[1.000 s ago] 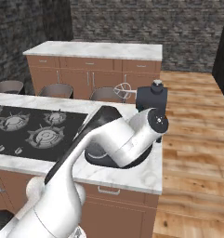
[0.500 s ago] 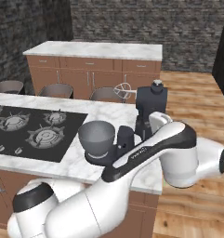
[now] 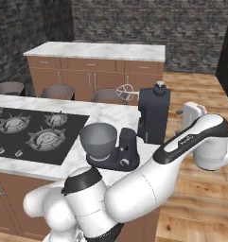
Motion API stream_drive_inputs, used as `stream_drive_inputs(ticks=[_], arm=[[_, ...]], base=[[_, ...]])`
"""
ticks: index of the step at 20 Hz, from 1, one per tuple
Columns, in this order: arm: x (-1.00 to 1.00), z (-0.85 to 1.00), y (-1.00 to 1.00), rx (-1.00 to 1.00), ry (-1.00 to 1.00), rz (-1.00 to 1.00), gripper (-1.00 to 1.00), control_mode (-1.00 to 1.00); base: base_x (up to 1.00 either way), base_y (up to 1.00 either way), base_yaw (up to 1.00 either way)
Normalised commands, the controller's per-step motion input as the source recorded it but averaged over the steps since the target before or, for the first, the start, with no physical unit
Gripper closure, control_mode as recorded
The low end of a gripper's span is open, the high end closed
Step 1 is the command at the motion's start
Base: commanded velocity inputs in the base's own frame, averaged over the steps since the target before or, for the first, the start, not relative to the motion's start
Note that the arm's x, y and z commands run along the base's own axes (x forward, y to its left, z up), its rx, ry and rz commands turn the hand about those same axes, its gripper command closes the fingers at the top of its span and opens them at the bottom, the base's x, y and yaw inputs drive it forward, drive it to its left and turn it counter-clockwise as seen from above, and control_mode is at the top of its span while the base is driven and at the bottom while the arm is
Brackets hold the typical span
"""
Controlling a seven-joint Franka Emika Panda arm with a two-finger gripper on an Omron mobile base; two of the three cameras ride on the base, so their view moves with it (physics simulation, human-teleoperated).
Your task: Close the stand mixer head.
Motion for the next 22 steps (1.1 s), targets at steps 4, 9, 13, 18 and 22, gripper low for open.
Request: stream_drive_inputs(ticks=[4,9,13,18,22], arm=[[1.0,-0.35,0.23,0.0,-0.01,-0.05,-1.0,-1.0],[0.91,-0.11,0.69,0.01,0.02,-0.11,-1.0,-1.0],[0.11,0.0,1.0,0.13,0.12,-0.11,-1.0,-1.0],[-0.05,0.0,1.0,0.0,0.11,-0.01,-1.0,-1.0],[0.0,0.0,1.0,-0.16,0.04,0.0,-1.0,-1.0]], base=[[0.0,0.0,0.0],[0.0,0.0,0.0],[0.0,0.0,0.0],[0.0,0.0,0.0],[0.0,0.0,0.0]])
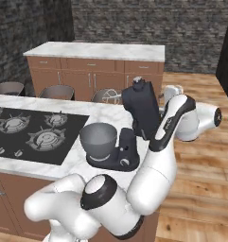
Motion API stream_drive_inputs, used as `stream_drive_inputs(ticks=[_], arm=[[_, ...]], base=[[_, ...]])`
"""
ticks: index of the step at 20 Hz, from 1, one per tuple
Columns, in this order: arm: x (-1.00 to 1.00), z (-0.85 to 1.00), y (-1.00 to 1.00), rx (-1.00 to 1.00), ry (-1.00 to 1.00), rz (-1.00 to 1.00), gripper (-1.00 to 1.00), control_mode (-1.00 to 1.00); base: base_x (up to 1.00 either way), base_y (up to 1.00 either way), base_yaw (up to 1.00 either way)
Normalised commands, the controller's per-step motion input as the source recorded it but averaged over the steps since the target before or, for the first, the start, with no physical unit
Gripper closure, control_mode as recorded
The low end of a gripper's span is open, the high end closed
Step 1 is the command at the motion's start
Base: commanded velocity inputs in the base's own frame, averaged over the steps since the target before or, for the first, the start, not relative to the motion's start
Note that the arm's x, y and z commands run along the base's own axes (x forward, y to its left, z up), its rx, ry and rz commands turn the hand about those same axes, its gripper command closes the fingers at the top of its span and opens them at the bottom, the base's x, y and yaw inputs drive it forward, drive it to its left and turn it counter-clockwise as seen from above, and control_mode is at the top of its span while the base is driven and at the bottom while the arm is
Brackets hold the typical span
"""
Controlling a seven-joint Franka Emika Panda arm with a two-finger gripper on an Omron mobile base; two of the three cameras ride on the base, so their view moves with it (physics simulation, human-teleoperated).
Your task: Close the stand mixer head.
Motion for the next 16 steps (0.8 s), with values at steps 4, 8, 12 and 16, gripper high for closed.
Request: stream_drive_inputs(ticks=[4,8,12,16], arm=[[0.0,0.0,1.0,-0.33,0.03,0.03,-1.0,-1.0],[0.06,0.0,1.0,-0.42,0.0,0.07,-1.0,-1.0],[0.03,0.0,1.0,-0.59,0.0,0.08,-1.0,-1.0],[-0.02,0.06,1.0,-0.5,0.0,0.06,-1.0,-1.0]], base=[[0.0,0.0,0.0],[0.0,0.0,0.0],[0.0,0.0,0.0],[0.0,0.0,0.0]])
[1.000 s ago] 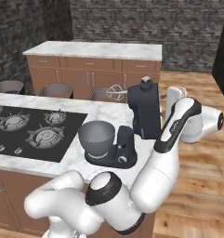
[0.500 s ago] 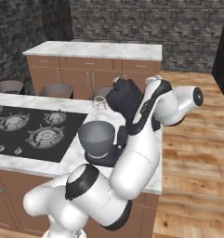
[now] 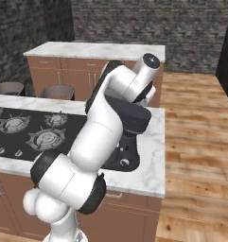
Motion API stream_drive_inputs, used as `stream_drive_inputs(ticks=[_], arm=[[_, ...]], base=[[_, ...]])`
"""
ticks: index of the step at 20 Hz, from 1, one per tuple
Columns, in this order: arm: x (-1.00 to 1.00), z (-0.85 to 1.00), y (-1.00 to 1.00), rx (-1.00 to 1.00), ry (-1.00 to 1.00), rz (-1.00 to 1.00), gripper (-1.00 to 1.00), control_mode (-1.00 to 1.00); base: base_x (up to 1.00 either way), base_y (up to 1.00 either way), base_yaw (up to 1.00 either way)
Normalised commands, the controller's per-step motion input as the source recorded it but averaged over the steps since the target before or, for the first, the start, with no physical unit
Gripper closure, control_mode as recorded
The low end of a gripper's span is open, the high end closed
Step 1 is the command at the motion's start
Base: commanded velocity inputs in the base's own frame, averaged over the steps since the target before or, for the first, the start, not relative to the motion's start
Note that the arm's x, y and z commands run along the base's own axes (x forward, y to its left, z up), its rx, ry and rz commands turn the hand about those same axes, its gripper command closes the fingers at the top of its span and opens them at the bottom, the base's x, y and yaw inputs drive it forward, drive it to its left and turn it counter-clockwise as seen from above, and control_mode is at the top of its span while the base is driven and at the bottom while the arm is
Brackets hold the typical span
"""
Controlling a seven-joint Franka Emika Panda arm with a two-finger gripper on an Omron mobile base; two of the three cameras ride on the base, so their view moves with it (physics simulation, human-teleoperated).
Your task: Close the stand mixer head.
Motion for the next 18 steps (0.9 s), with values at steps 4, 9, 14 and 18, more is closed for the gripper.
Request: stream_drive_inputs(ticks=[4,9,14,18], arm=[[-0.16,0.22,0.95,-0.28,0.0,0.03,-1.0,-1.0],[-0.27,0.23,0.33,-0.21,-0.04,0.01,-1.0,-1.0],[-0.21,0.0,0.11,-0.1,-0.03,0.0,-1.0,-1.0],[-0.04,0.0,0.01,-0.01,-0.01,0.0,-1.0,-1.0]], base=[[0.0,0.0,0.0],[0.0,0.0,0.0],[0.0,0.0,0.0],[0.0,0.0,0.0]])
